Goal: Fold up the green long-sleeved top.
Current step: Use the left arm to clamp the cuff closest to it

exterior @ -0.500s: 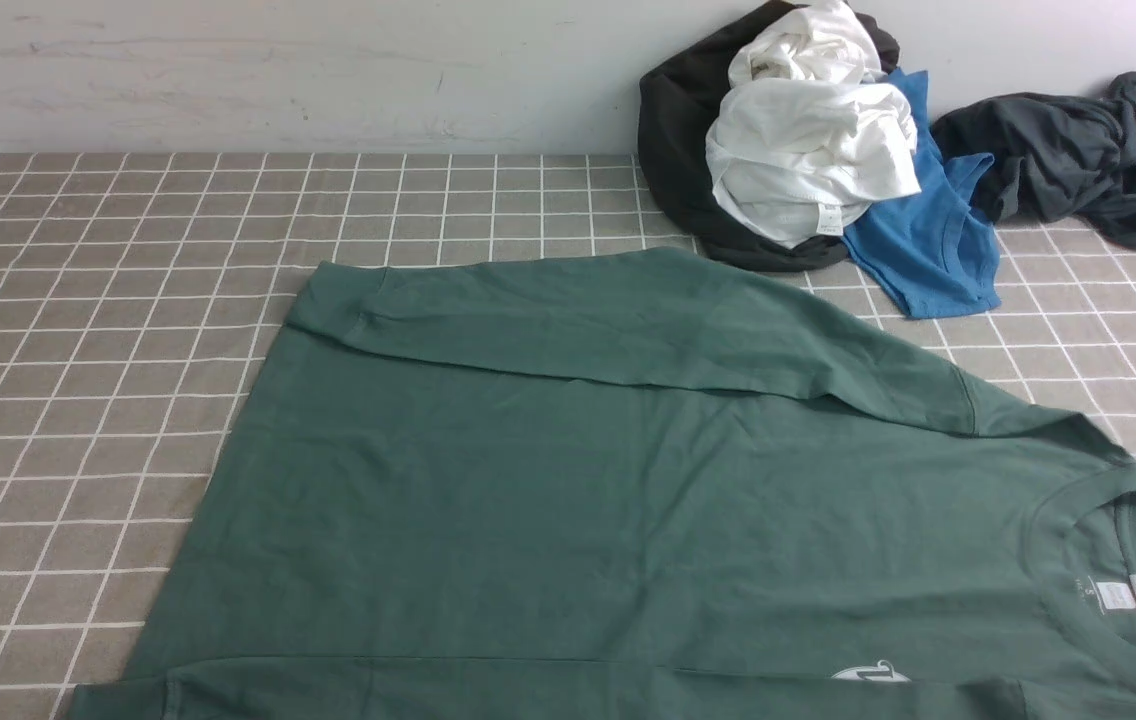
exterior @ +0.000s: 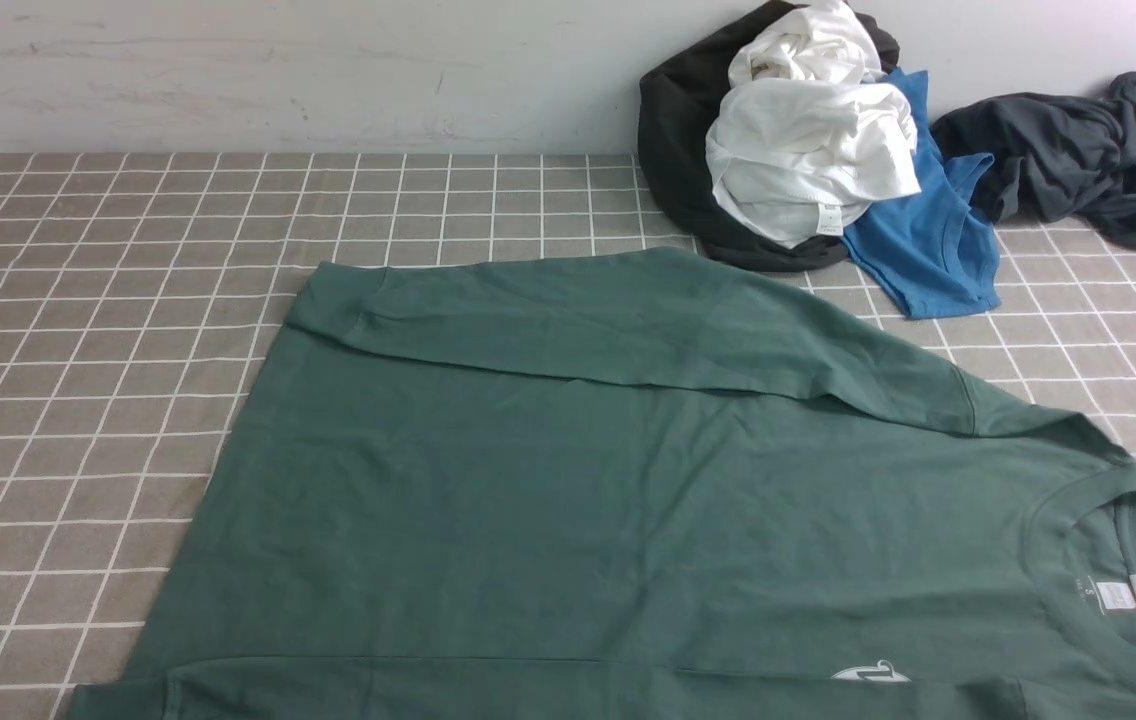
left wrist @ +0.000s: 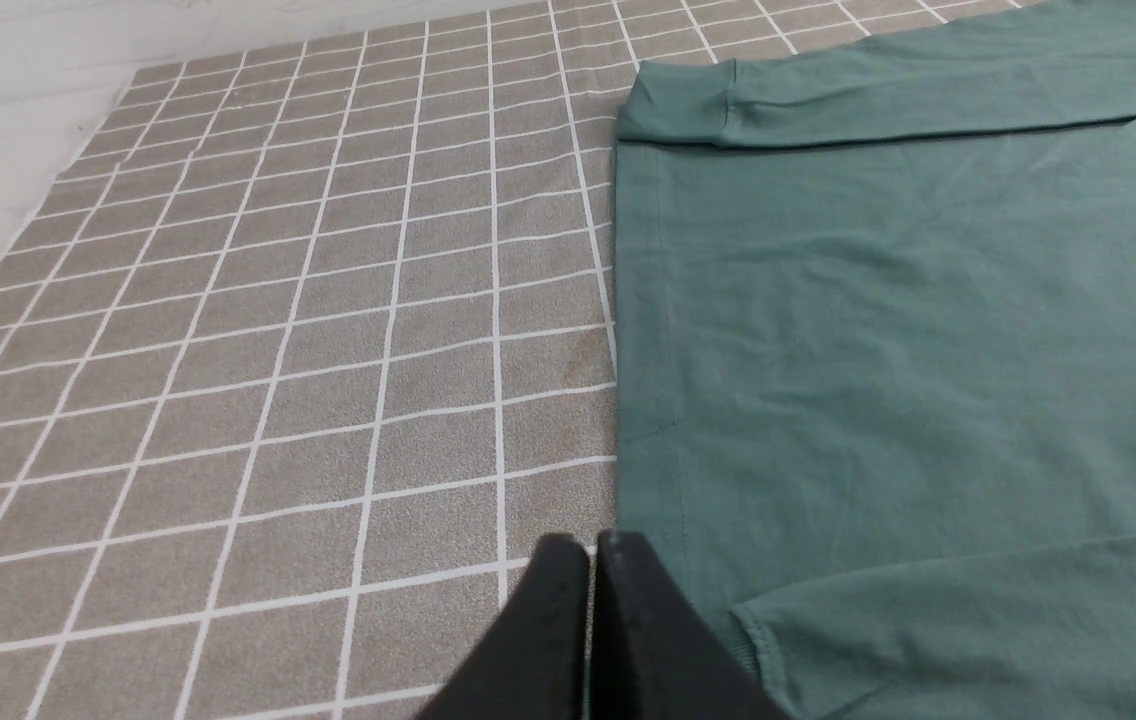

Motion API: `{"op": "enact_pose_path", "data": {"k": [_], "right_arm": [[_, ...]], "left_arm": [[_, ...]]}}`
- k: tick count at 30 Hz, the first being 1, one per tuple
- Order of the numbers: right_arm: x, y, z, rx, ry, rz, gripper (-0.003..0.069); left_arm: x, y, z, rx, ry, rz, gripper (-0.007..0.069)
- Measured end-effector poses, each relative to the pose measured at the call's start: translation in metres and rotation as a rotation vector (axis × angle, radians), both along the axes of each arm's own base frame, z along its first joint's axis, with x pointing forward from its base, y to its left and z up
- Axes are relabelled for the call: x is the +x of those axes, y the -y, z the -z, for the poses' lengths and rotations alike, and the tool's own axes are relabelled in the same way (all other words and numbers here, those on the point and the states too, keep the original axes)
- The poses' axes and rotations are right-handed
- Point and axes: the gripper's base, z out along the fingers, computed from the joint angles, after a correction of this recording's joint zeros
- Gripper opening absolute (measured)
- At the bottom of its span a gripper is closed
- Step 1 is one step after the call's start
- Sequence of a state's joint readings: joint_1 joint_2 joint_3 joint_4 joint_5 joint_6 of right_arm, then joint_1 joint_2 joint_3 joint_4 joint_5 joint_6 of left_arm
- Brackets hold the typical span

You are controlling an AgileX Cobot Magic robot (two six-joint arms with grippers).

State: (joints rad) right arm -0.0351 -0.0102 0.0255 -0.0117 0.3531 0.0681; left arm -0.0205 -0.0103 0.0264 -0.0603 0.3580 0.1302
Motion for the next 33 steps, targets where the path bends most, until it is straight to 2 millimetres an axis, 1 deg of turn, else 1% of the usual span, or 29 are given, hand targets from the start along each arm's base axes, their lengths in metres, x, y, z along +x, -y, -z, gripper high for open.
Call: {"op": "enact_pose_path", "data": {"k": [27,33], "right_arm": [[0.0000,0.0000,0.0000,0.005,0.000,0.001,-0.0015],[0.0000,0.0000,0.0000,0.005,0.000,0.001,-0.0015]], "left_arm": [[0.0000,0.0000,0.0000,0.000,0.000,0.000,-0.0007],[0.0001,-0.0014,-0.0001,0.045,0.003,-0.003,-0.0007]]}}
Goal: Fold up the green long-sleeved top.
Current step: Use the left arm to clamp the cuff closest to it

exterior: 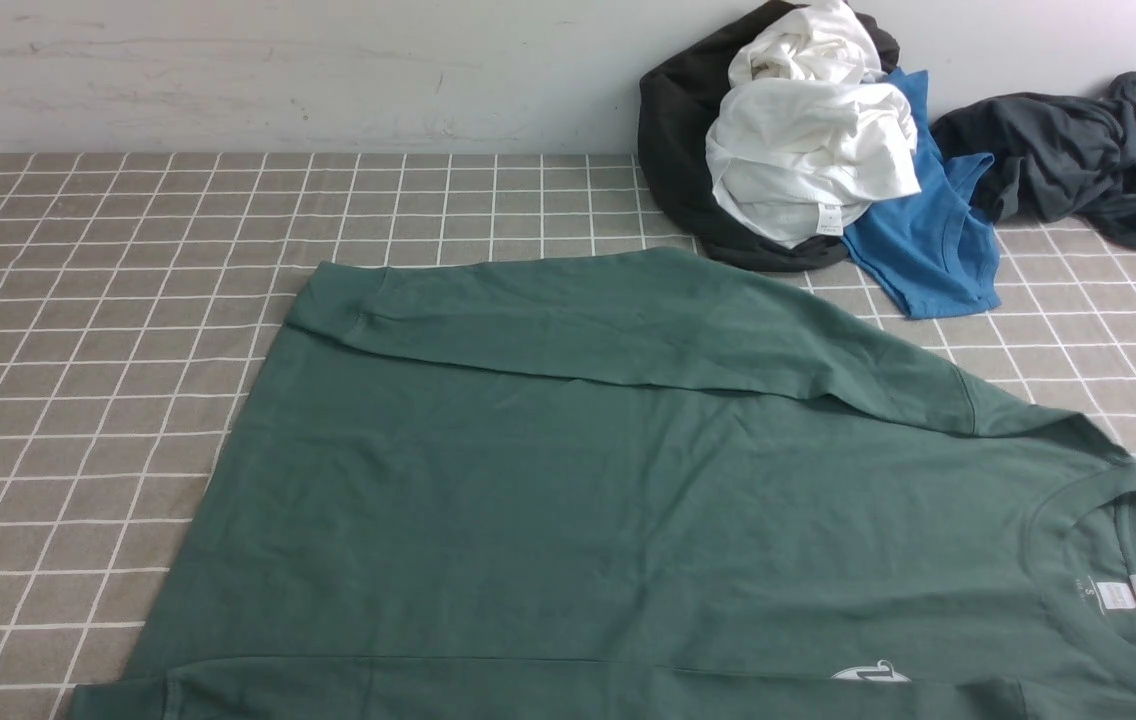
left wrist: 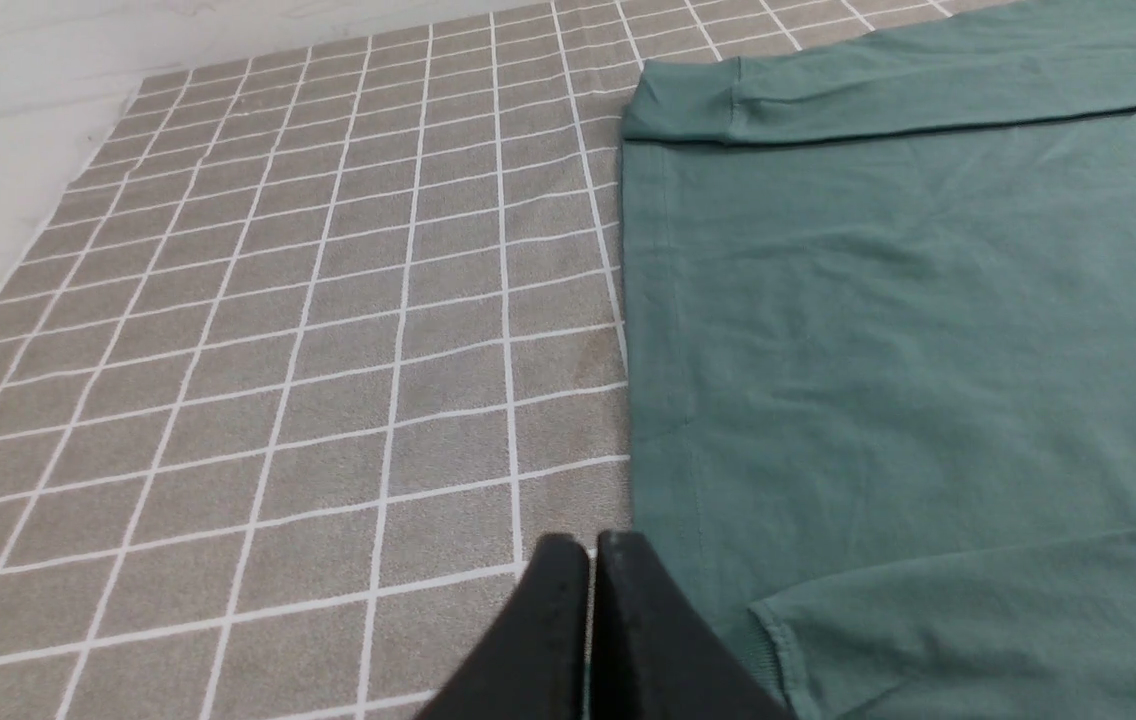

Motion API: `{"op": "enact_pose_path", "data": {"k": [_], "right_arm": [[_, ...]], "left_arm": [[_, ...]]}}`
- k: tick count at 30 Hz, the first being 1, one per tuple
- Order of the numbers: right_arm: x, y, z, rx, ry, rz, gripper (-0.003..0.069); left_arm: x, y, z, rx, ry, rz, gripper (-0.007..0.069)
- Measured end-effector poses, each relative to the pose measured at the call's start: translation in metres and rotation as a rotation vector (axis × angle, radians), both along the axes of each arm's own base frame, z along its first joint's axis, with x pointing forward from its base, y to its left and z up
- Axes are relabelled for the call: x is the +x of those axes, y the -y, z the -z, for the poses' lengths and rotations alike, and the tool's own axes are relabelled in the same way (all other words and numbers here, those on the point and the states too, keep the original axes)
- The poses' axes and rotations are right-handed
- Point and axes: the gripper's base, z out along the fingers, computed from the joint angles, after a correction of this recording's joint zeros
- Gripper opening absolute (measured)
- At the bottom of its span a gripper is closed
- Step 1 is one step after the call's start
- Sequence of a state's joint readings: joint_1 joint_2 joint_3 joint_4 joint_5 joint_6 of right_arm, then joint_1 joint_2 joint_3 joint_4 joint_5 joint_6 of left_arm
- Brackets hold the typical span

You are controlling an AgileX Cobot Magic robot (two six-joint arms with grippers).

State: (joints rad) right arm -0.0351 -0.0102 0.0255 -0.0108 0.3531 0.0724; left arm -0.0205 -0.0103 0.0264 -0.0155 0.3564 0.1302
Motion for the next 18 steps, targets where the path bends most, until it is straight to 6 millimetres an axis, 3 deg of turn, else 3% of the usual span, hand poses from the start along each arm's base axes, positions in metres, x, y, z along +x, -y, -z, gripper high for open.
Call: {"op": "enact_pose_path", "data": {"k": [5,8,10,11,13,14,18], "right_arm": [[0.000,0.000,0.000,0.012,0.000,0.002,-0.0015],[0.000,-0.001,0.000,0.068,0.002,0.006,-0.0015],[0.000,-0.002,0.000,0.184,0.005,0.012,-0.0015],[0.000,-0.005,-0.001,0.408,0.012,0.020,-0.0015],[0.000,-0.007,-0.001,0.546,0.014,0.024,-0.0015],[0.000,-0.010,-0.002,0.781,0.012,0.028,-0.0015],[0.000,-0.014,-0.005,1.082,0.018,0.029,-0.0015]], "left_arm": [[0.000,0.000,-0.001,-0.031,0.010,-0.004,-0.0007],[0.001,0.003,-0.002,-0.152,0.019,-0.013,-0.0007],[0.001,0.006,-0.005,-0.357,0.035,-0.028,-0.0007],[0.002,0.009,-0.009,-0.638,0.055,-0.051,-0.0007],[0.002,0.011,-0.011,-0.799,0.059,-0.065,-0.0007],[0.002,0.013,-0.014,-1.023,0.054,-0.082,-0.0007],[0.002,0.015,-0.017,-1.230,0.042,-0.088,-0.0007]]}}
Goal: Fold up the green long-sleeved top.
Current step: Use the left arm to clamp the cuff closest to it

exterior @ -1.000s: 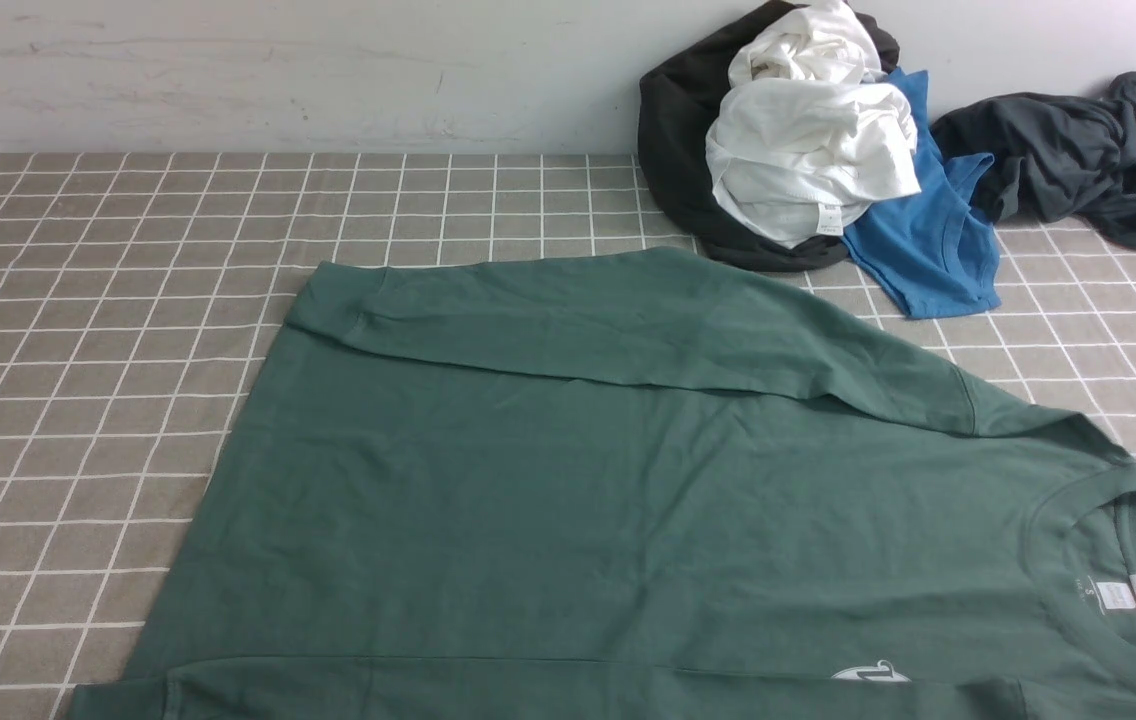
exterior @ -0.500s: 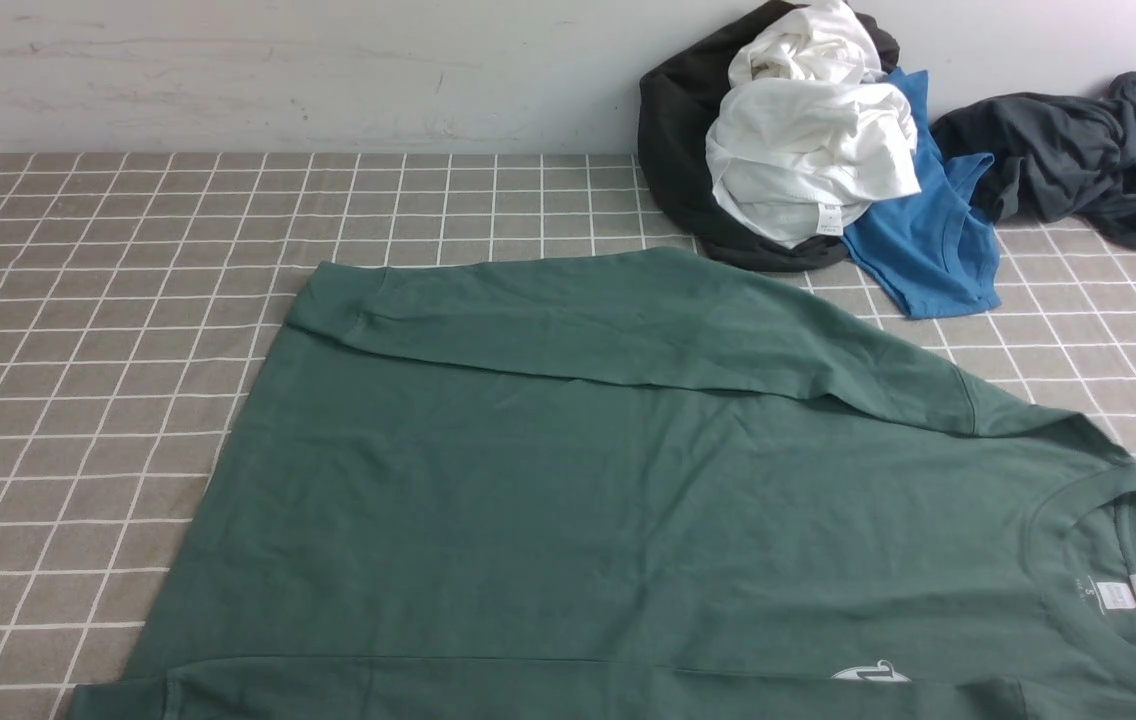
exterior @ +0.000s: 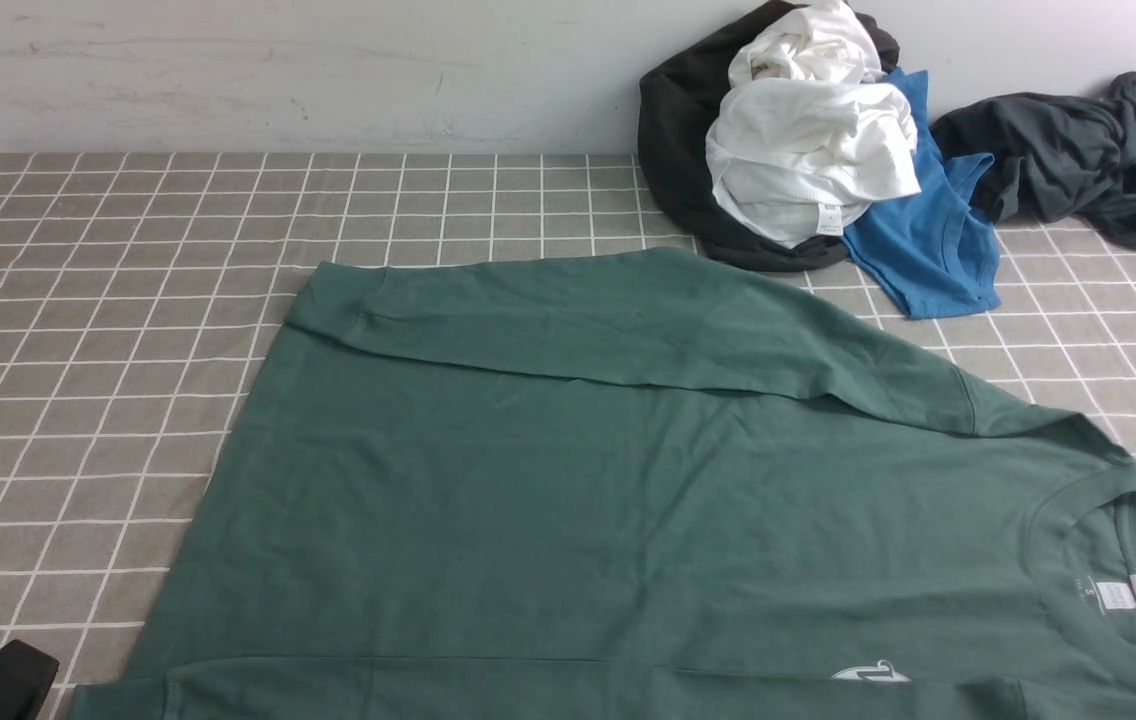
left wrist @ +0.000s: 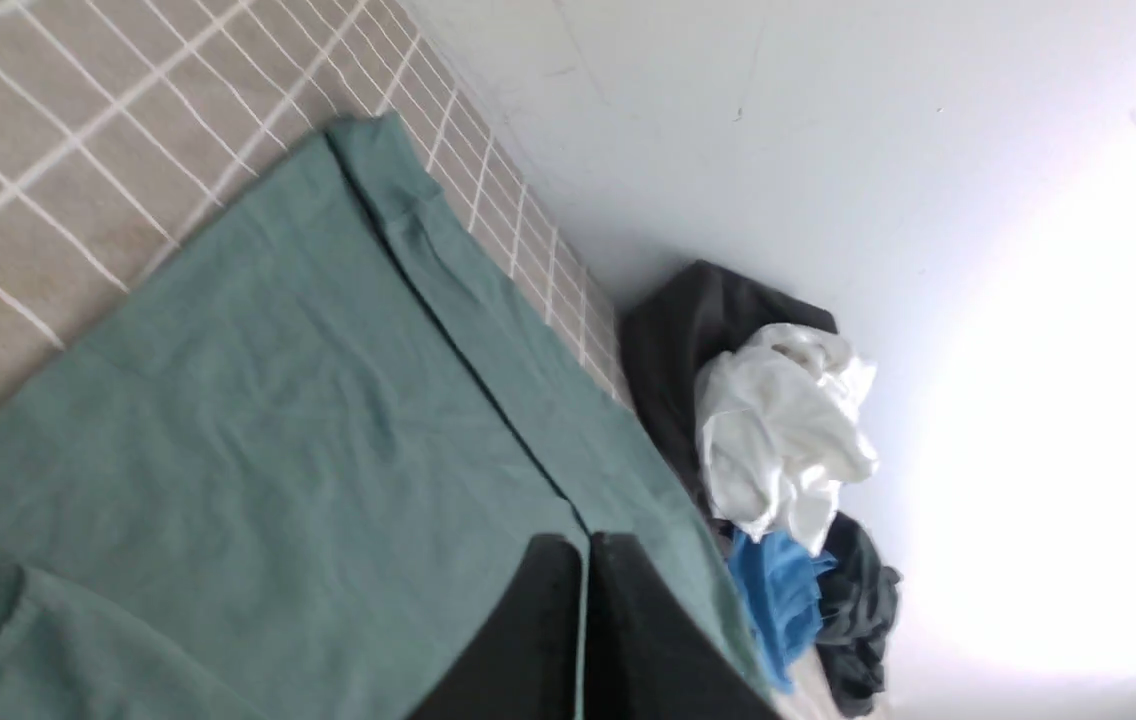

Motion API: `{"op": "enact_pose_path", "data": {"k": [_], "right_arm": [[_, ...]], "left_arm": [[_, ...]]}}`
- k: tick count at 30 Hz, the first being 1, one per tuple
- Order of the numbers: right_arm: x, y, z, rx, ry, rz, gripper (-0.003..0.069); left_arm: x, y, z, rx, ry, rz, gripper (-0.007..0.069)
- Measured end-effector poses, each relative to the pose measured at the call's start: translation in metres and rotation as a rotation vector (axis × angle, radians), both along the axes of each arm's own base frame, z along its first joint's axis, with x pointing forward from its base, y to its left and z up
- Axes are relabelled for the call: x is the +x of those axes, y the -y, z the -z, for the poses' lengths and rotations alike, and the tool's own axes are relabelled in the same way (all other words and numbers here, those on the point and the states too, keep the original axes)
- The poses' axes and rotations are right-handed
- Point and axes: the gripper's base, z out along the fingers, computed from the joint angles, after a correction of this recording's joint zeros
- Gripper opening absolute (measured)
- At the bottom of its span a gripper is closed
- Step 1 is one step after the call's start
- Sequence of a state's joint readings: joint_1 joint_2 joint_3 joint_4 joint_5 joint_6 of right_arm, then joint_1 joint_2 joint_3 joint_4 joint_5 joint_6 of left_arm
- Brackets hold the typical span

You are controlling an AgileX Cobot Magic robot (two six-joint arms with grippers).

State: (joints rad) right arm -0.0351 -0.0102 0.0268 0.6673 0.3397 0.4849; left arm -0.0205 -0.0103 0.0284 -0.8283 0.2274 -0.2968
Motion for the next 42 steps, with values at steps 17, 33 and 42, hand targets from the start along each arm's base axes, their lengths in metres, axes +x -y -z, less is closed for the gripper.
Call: {"op": "enact_pose_path", "data": {"k": [17,33,42], "right_arm": [[0.000,0.001,-0.011,-0.208,0.048,-0.014,-0.0015],[0.078,-0.006,-0.116,-0.943,-0.259,-0.415,-0.0015],[0.079,-0.052,-0.061,-0.990,-0.646,-1.103,-0.0015]], "left_arm": [[-0.015,0.013,-0.055,0.468,0.153,0.180,-0.0007],[0.064,-0.003,-0.116,1.190,-0.592,0.630,0.0000],[0.113,0.030,-0.060,1.205,-0.874,0.976,0.0228]]}}
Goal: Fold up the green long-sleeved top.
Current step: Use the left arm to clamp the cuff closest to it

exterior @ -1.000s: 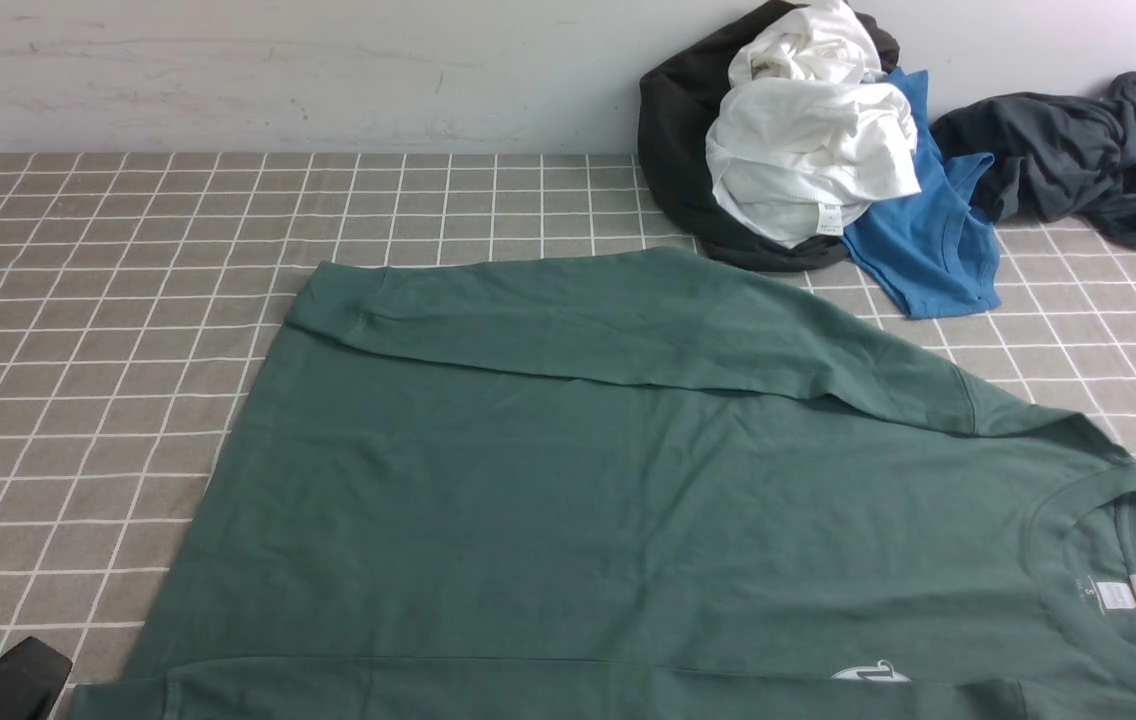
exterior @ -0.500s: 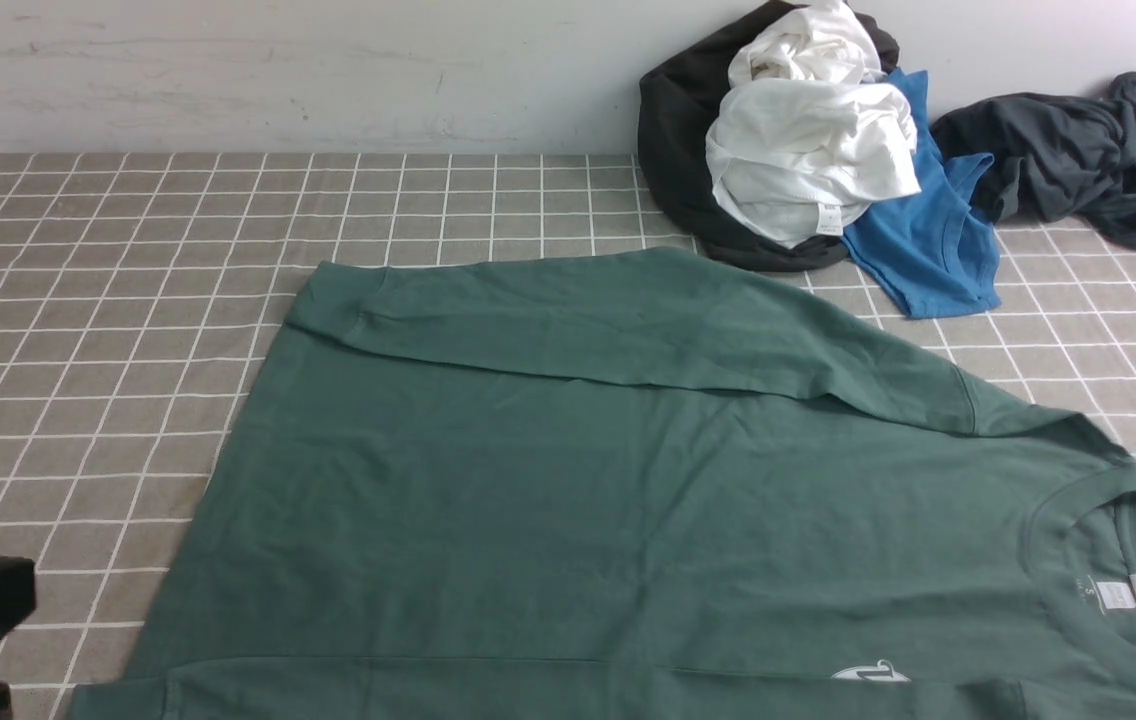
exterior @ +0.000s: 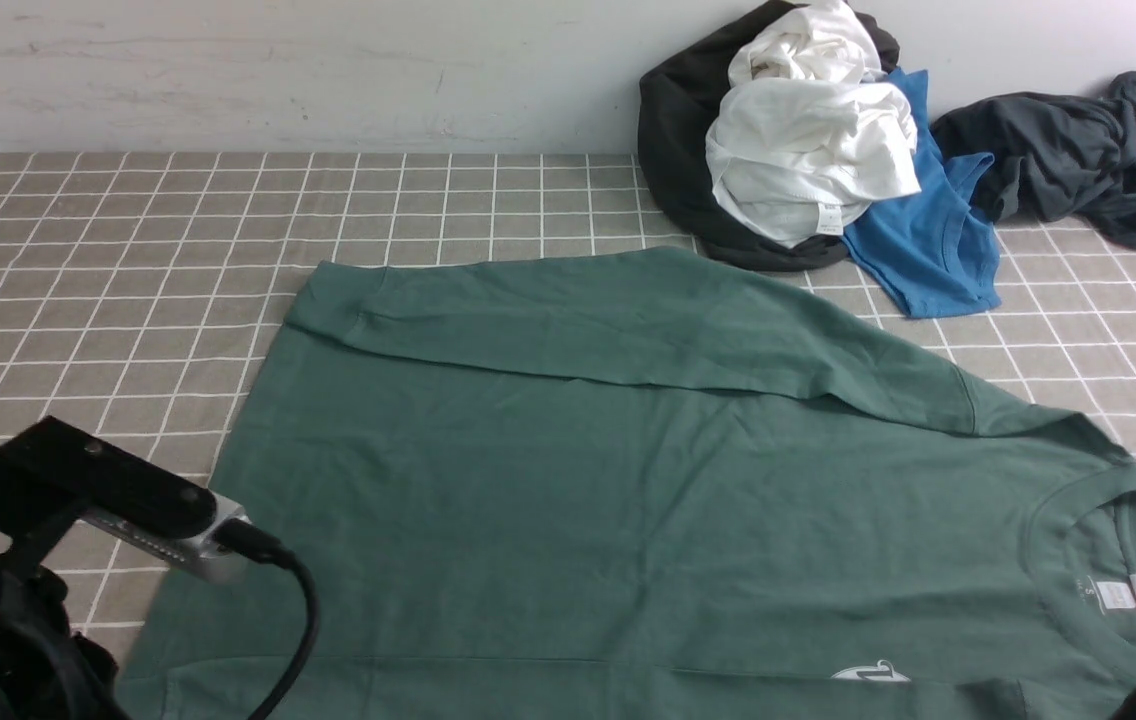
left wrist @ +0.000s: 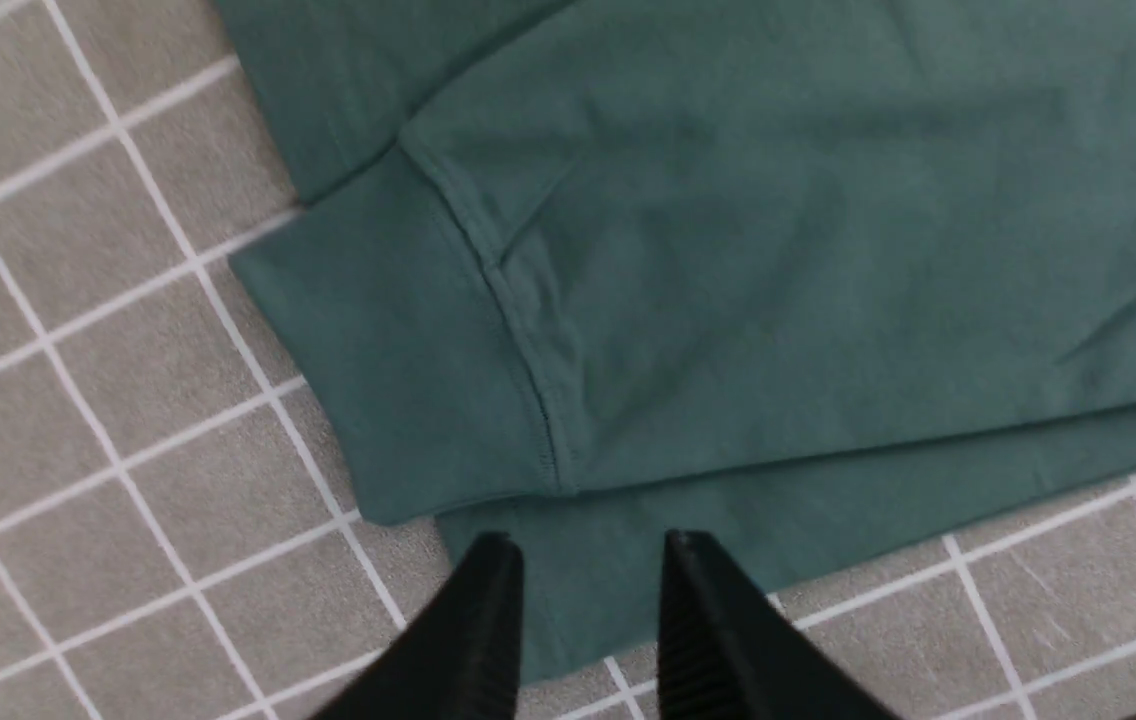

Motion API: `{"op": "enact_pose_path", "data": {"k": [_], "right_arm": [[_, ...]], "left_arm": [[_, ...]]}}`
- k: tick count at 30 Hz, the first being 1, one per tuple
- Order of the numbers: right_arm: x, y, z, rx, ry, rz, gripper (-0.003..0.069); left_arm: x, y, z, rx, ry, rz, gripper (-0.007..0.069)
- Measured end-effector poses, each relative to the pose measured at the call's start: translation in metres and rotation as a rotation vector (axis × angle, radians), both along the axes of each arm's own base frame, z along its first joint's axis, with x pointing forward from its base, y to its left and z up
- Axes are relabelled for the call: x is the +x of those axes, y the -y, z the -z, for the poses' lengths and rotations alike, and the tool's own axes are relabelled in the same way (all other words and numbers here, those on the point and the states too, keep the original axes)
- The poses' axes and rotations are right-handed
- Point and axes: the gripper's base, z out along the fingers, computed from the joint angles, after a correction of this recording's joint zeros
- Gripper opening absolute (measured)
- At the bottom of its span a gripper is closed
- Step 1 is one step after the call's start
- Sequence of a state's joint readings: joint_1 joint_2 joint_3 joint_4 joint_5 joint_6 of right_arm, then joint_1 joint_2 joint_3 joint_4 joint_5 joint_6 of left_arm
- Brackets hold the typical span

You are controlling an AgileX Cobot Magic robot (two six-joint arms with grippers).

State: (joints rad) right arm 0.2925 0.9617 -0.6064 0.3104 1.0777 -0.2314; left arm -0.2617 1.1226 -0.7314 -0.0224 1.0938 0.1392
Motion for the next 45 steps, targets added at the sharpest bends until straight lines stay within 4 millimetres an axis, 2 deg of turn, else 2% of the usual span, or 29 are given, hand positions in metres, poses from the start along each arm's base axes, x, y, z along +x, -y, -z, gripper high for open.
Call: {"op": "enact_pose_path", "data": {"k": [2,3,5,9,17,20,24,26,31,34,35,39,45], "right_arm": [[-0.004,-0.006,0.003,-0.012,-0.037,-0.058,-0.0015],[-0.004,-0.006,0.003,-0.014,-0.038,-0.059,-0.0015],[-0.007,-0.012,0.003,-0.017,-0.031,-0.116,-0.0015],[-0.005,-0.020,0.001,-0.004,0.030,-0.157,-0.0015],[-0.007,-0.022,0.001,-0.015,0.020,-0.168,-0.0015],[-0.007,-0.022,0.001,-0.006,0.009,-0.136,-0.0015],[-0.006,-0.021,0.001,-0.017,0.019,-0.131,-0.0015],[-0.005,-0.019,0.001,-0.035,0.037,-0.140,-0.0015],[-0.002,-0.016,0.001,-0.089,0.079,-0.163,-0.0015],[0.000,-0.016,0.001,-0.087,0.098,-0.160,-0.0015],[0.000,-0.016,0.001,-0.086,0.100,-0.159,-0.0015],[0.002,-0.017,0.000,-0.074,0.126,-0.152,-0.0015],[0.002,-0.017,0.000,-0.074,0.126,-0.152,-0.0015]], "left_arm": [[0.011,0.002,0.012,0.018,-0.033,-0.015,0.0311],[0.011,0.002,0.012,0.018,-0.029,-0.017,0.0319],[0.026,0.005,0.027,0.029,-0.042,-0.020,0.0417],[0.046,0.010,0.049,0.034,-0.029,-0.012,0.0483],[0.080,0.013,0.093,0.102,0.020,0.066,0.0489],[0.083,0.014,0.102,0.104,0.001,0.051,0.0489],[0.085,0.014,0.102,0.105,-0.003,0.043,0.0486],[0.085,0.015,0.102,0.104,-0.006,0.041,0.0473],[0.083,0.016,0.103,0.088,-0.037,0.010,0.0367],[0.080,0.017,0.103,0.071,-0.072,-0.017,0.0258],[0.080,0.017,0.103,0.071,-0.073,-0.018,0.0251],[0.078,0.017,0.104,0.064,-0.094,-0.030,0.0136],[0.077,0.017,0.101,0.064,-0.091,-0.030,0.0058]]}}
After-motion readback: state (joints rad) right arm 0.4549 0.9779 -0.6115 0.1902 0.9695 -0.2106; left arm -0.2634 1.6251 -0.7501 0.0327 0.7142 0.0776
